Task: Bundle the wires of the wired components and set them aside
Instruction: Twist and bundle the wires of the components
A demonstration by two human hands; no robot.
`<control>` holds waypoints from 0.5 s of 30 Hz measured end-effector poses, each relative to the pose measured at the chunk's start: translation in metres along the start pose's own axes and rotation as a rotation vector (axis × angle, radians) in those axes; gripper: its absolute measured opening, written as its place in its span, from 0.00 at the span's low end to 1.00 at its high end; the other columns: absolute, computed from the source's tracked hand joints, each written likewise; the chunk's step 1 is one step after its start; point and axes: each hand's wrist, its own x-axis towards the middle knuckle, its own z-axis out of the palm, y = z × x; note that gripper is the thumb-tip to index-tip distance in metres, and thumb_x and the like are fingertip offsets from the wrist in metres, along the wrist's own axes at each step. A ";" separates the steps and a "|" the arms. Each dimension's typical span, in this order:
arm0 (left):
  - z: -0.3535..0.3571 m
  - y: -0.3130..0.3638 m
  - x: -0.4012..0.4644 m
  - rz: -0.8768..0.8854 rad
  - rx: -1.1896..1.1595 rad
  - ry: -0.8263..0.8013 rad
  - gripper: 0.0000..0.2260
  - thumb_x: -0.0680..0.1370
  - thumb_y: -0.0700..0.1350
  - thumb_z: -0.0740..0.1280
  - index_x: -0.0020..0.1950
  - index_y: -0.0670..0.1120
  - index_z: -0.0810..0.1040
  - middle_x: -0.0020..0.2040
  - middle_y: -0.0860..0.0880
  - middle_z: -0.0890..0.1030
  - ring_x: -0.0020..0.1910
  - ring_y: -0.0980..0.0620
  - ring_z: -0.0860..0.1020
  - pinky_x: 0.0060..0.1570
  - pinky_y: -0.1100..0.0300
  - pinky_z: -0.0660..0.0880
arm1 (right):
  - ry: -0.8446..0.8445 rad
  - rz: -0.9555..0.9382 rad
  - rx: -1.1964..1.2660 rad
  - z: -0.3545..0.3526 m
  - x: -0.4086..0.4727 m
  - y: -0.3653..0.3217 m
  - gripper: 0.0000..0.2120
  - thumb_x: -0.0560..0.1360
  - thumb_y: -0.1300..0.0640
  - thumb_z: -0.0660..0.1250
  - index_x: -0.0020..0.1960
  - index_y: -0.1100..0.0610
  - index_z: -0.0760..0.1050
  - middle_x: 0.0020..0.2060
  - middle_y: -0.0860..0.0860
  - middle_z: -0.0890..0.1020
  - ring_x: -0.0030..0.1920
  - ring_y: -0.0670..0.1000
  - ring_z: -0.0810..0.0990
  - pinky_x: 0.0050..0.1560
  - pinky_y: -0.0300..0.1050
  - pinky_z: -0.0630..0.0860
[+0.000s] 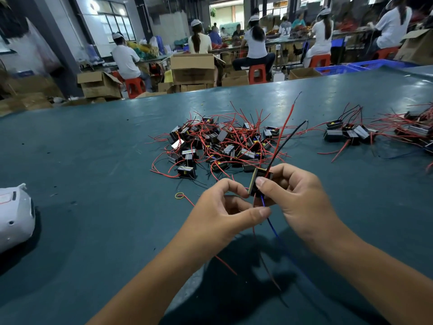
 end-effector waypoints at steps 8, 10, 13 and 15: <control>0.004 0.002 0.000 -0.042 -0.129 -0.013 0.18 0.72 0.33 0.74 0.55 0.43 0.70 0.35 0.46 0.82 0.27 0.59 0.74 0.29 0.70 0.68 | 0.005 0.097 0.077 0.000 0.001 -0.001 0.04 0.75 0.64 0.70 0.42 0.65 0.77 0.29 0.57 0.82 0.27 0.51 0.81 0.29 0.40 0.77; 0.003 0.003 0.000 -0.036 -0.150 -0.033 0.18 0.73 0.31 0.73 0.56 0.41 0.70 0.34 0.47 0.82 0.27 0.59 0.76 0.29 0.70 0.69 | 0.009 0.116 0.085 -0.001 0.002 -0.001 0.05 0.74 0.63 0.70 0.42 0.64 0.78 0.32 0.62 0.82 0.27 0.52 0.81 0.29 0.41 0.77; 0.000 0.007 -0.001 -0.032 -0.132 -0.056 0.19 0.72 0.32 0.74 0.58 0.41 0.70 0.34 0.48 0.82 0.28 0.58 0.74 0.30 0.68 0.67 | 0.010 0.131 0.090 -0.001 0.002 0.000 0.05 0.74 0.62 0.70 0.41 0.64 0.78 0.33 0.65 0.82 0.29 0.55 0.80 0.29 0.42 0.77; -0.003 0.008 -0.001 -0.032 -0.111 -0.061 0.20 0.71 0.36 0.75 0.58 0.43 0.71 0.34 0.49 0.82 0.29 0.56 0.71 0.30 0.65 0.65 | 0.005 0.135 0.092 -0.001 0.002 0.000 0.05 0.75 0.62 0.70 0.41 0.64 0.78 0.32 0.63 0.81 0.29 0.56 0.80 0.30 0.43 0.77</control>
